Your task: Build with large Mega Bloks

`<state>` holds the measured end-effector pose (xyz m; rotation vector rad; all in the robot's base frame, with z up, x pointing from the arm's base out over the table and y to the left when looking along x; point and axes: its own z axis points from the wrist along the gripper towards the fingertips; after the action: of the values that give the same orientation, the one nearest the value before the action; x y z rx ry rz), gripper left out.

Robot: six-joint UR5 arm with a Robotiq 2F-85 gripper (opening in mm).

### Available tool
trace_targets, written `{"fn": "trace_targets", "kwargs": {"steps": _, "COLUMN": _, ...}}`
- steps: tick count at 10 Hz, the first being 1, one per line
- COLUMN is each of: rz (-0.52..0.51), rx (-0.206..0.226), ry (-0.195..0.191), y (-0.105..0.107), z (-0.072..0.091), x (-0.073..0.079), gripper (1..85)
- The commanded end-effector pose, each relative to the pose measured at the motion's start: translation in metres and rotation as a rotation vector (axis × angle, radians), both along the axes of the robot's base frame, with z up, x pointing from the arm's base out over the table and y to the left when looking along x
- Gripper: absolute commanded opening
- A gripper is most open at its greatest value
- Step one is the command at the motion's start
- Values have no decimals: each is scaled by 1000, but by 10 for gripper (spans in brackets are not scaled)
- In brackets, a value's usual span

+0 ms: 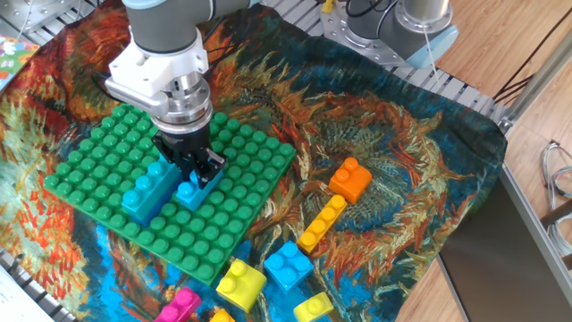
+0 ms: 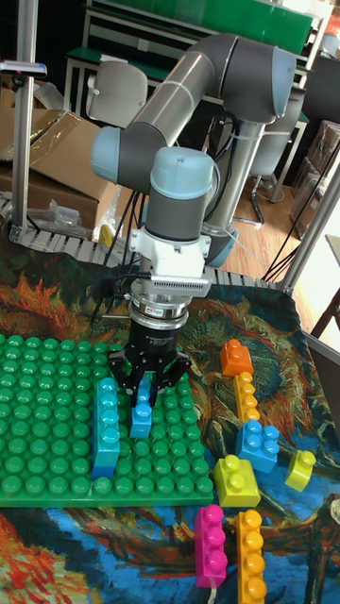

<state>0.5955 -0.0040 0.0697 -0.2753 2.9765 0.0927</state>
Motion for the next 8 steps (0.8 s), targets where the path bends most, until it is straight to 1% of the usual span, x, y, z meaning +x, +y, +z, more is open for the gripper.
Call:
{"fn": "trace_targets", "kwargs": {"steps": 1, "rz": -9, "rx": 18, "ry": -5, "y": 6, "z": 0, "x": 1, "gripper": 13}}
{"fn": "trace_targets", "kwargs": {"steps": 4, "rz": 2, "rx": 16, "ry": -9, "y": 5, "z": -3, "x": 6, "gripper": 13}}
{"fn": "trace_targets", "kwargs": {"steps": 8, "rz": 3, "rx": 16, "ry": -10, "y": 9, "z": -12, "x": 8, "gripper": 13}}
